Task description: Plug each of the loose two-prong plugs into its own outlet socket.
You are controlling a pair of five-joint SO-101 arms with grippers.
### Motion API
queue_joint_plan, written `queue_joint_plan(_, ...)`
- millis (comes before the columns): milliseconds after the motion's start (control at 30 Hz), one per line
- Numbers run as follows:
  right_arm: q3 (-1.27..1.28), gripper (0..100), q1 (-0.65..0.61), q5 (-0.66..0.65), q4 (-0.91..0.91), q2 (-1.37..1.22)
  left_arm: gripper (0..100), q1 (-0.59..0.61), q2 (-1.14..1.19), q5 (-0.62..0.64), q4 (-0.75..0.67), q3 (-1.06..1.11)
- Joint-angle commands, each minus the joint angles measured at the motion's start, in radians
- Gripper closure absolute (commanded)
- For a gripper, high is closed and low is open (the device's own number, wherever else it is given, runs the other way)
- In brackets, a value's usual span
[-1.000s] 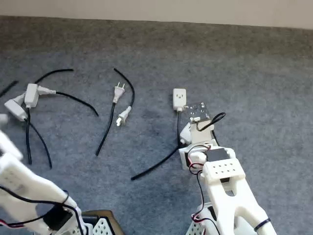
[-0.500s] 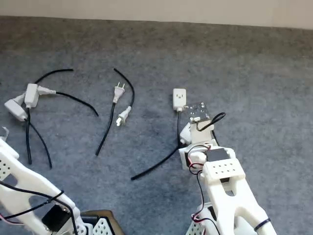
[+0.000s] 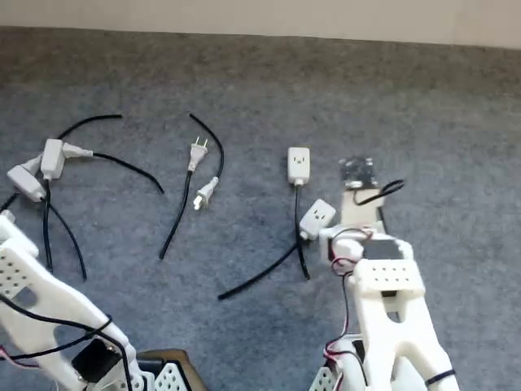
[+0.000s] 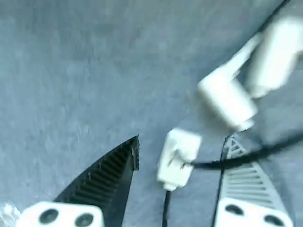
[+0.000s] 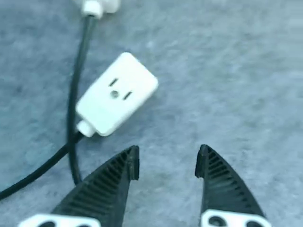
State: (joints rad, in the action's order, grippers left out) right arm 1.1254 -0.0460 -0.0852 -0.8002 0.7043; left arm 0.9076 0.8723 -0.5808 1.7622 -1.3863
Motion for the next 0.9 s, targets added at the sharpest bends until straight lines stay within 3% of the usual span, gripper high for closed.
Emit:
queue_joint_plan(0,-0.107,81.0,0.099,-0.008,-0.050,0.028,72,-0.194,-0.209,0.029,0.005,0.122)
queue_joint_plan(167,-0.183,81.0,0.254,-0.015,-0.087,0.028,72,-0.453,-0.412,0.086,0.002,0.395)
queue_joint_plan(367,-0.157,81.0,0.257,-0.074,-0.081,0.025,72,-0.839,-0.535,0.126,-0.002,0.645)
queue_joint_plan(500,-0.077,81.0,0.344,-0.077,-0.065,0.027,72,-1.038,-0.533,0.124,-0.020,0.710)
queue_joint_plan(667,0.071,81.0,0.464,-0.075,-0.002,0.027,72,-1.153,-0.532,0.124,-0.206,0.808)
queue_joint_plan(867,0.239,81.0,0.423,-0.072,0.125,0.027,72,-1.182,-0.395,0.180,-0.551,0.860)
